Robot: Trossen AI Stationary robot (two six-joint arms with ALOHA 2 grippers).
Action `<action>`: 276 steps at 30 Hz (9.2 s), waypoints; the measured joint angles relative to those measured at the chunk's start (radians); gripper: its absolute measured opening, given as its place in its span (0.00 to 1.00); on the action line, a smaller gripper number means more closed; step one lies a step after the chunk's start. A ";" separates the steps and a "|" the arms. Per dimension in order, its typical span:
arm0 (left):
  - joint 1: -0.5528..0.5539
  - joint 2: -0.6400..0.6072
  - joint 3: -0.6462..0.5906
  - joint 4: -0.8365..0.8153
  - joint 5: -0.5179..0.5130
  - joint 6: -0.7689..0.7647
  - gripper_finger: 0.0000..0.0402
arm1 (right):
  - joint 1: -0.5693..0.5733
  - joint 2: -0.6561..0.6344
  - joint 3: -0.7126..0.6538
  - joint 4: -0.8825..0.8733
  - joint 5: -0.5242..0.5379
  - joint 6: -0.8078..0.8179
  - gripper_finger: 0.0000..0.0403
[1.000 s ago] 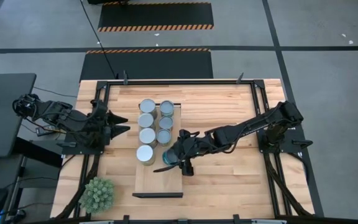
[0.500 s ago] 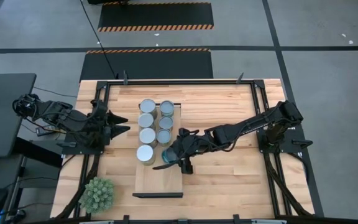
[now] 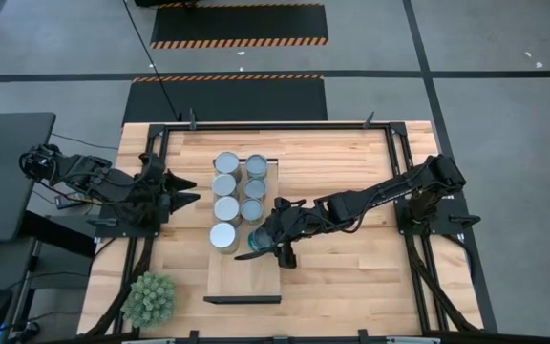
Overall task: Pick and place cans onto a shelf
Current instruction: Put the canned tuna on the shelf, then return to Home Position
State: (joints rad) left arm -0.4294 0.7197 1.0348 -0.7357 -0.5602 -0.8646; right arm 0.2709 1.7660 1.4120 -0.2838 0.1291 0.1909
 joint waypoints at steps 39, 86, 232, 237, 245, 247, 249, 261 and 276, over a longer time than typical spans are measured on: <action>0.000 0.000 0.000 0.000 0.000 -0.004 0.63 | -0.007 -0.002 0.000 -0.020 -0.021 -0.053 0.84; 0.000 0.000 0.000 0.000 0.000 -0.004 0.63 | 0.007 -0.097 -0.135 -0.034 0.177 -0.026 0.80; 0.000 0.000 0.000 0.007 0.012 0.030 0.63 | -0.158 -1.550 -1.406 0.450 0.059 0.278 0.57; 0.000 0.000 0.000 0.007 0.012 0.030 0.63 | -0.158 -1.551 -1.406 0.455 0.059 0.278 0.57; 0.000 0.000 0.000 0.007 0.012 0.030 0.63 | -0.158 -1.551 -1.406 0.455 0.059 0.278 0.57; 0.000 0.000 0.000 0.007 0.012 0.030 0.63 | -0.158 -1.551 -1.406 0.455 0.059 0.278 0.57; 0.000 0.000 0.000 0.007 0.012 0.030 0.63 | -0.158 -1.551 -1.406 0.455 0.059 0.278 0.57; 0.000 -0.001 0.000 0.056 0.014 -0.076 0.63 | -0.158 -1.551 -1.406 0.455 0.059 0.278 0.57; 0.001 -0.308 -0.377 0.272 -0.001 0.900 0.63 | -0.158 -1.551 -1.406 0.455 0.059 0.278 0.57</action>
State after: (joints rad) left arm -0.4286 0.4115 0.6576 -0.4633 -0.5617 0.0353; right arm 0.1127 0.2155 0.0063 0.1707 0.1881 0.4688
